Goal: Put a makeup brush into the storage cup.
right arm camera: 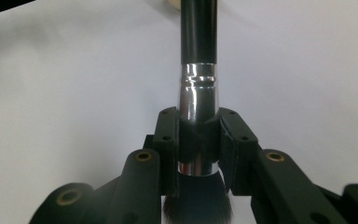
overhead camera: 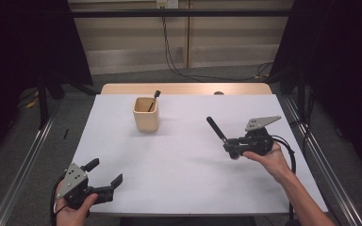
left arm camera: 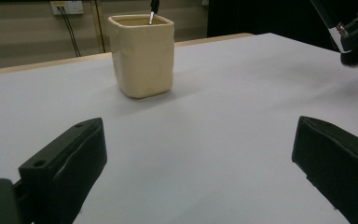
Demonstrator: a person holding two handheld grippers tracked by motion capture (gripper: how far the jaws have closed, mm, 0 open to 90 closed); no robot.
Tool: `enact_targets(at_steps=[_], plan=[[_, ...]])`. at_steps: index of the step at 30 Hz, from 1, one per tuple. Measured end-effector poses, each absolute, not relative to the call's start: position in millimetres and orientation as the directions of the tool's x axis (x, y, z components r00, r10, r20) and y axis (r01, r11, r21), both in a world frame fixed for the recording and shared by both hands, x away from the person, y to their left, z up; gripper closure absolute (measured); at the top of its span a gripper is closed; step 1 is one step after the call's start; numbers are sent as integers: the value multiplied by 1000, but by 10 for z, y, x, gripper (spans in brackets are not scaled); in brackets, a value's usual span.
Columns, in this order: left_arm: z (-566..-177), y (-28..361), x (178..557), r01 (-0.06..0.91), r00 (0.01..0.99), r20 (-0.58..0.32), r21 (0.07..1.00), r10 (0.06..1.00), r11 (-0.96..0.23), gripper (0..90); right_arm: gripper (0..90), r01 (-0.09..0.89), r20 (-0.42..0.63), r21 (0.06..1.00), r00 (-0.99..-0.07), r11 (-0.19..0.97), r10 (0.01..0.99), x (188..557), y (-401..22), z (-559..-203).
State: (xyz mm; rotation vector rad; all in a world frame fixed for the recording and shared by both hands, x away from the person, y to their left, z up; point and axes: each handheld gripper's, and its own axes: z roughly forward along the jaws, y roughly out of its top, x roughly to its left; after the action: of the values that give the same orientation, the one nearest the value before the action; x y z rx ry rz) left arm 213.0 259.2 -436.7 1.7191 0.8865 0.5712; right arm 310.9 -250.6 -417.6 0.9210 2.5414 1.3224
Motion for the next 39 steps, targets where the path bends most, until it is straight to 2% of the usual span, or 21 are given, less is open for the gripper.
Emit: enact_targets(at_steps=[16,34,39], plan=[[-4336,2494,2155,275,643,-49,946,764,-170,32,711,410,149,770,-861,489,486,2992,-2270,-4136],[-4302,2176,2283,257,710,-15,936,704,-239,33,712,340,144,735,-924,587,354,2929,-1835,-4145],[-4279,2117,2344,260,722,-36,939,691,-223,33,712,322,144,726,-935,608,324,2952,-1732,-4120]])
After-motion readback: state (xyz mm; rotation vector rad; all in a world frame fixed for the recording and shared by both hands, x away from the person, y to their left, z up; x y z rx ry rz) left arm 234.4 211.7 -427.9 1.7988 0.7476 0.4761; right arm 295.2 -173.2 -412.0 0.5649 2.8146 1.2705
